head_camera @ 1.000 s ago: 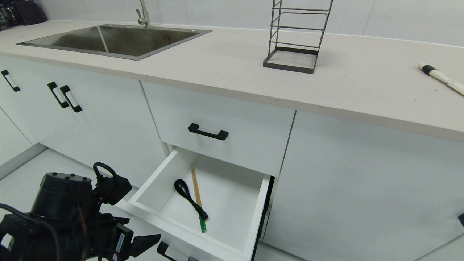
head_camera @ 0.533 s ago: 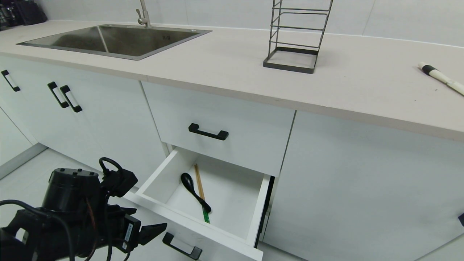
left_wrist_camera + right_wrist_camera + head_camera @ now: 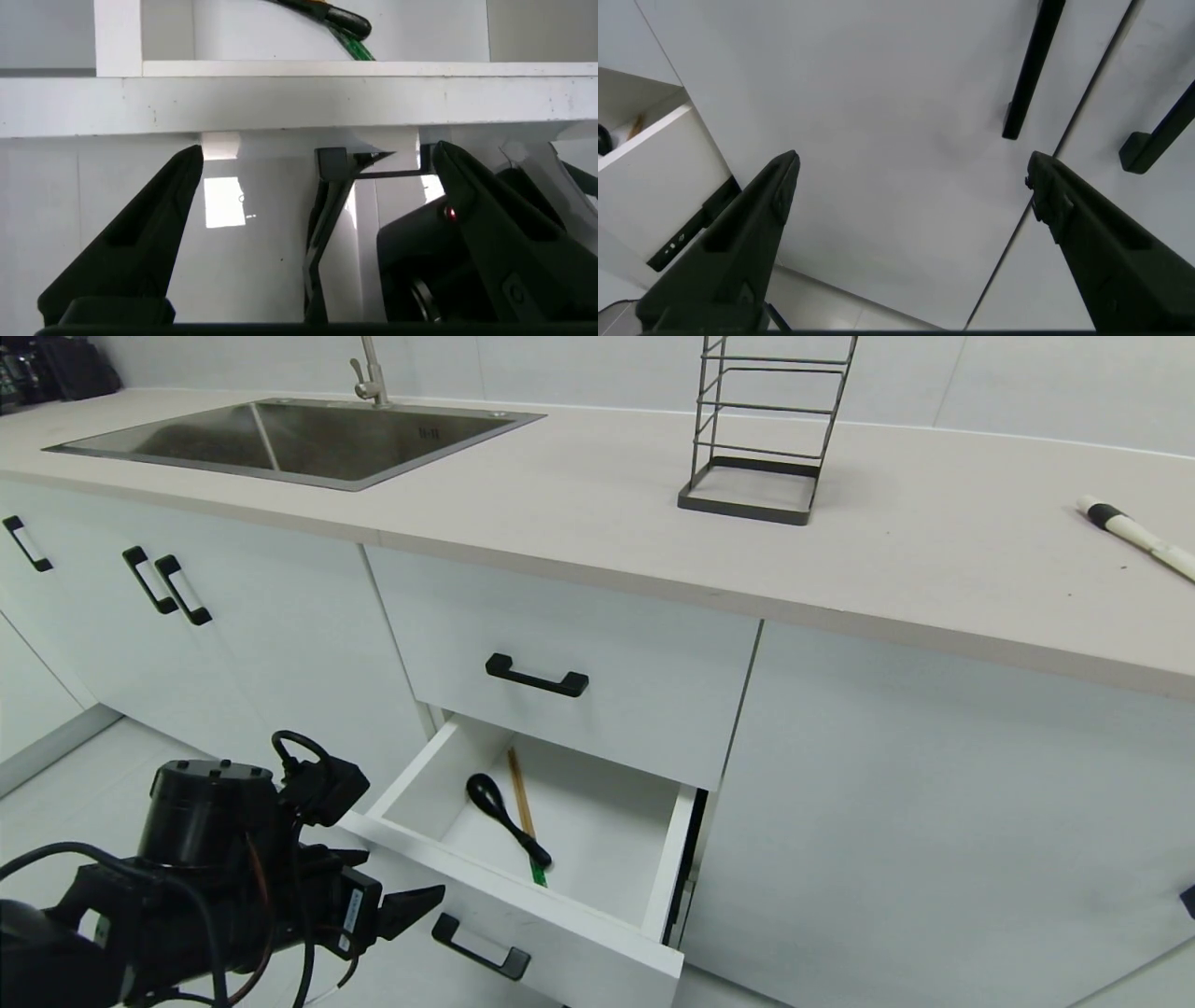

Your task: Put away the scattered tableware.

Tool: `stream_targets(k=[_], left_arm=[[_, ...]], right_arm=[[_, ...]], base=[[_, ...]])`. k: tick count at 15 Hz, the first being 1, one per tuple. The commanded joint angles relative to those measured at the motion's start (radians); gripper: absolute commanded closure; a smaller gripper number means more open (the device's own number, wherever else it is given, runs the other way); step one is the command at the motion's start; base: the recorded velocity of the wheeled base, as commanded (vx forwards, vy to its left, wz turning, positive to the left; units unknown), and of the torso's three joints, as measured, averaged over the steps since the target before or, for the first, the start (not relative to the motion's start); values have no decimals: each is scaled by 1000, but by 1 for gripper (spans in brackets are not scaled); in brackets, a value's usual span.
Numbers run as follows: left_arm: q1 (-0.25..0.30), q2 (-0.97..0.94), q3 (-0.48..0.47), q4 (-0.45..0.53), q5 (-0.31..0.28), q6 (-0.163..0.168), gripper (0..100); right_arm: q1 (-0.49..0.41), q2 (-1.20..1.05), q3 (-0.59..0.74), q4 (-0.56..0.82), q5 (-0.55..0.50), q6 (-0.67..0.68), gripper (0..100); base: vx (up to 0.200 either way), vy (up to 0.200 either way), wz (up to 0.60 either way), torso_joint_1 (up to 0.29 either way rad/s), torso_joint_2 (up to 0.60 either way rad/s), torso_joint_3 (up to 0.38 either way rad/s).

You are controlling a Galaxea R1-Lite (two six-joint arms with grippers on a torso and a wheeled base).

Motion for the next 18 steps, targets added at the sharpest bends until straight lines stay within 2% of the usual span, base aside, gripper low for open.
stream_targets(k=[1,2,4,5,9,18], left_arm=[[0,33,-5,-29,-2,1,0],[0,41,-5,-46,-2,1,0],[-2,85,-4,-135,-2,2,0],[-2,124,-4,-212,-3,2,0],[-2,220,-2,-382,-3,2,0],[-2,294,-91,-417,-5,4,0]], right_arm=[[0,1,0,0,0,1,0],[0,1,0,0,0,-1,0],[0,1,0,0,0,-1,0],[0,1,0,0,0,-1,0],[0,1,0,0,0,-1,0],[0,1,0,0,0,-1,0]], base=[[0,0,0,0,0,0],[0,0,0,0,0,0],[0,0,0,0,0,0],[0,0,0,0,0,0],[0,0,0,0,0,0],[0,0,0,0,0,0]])
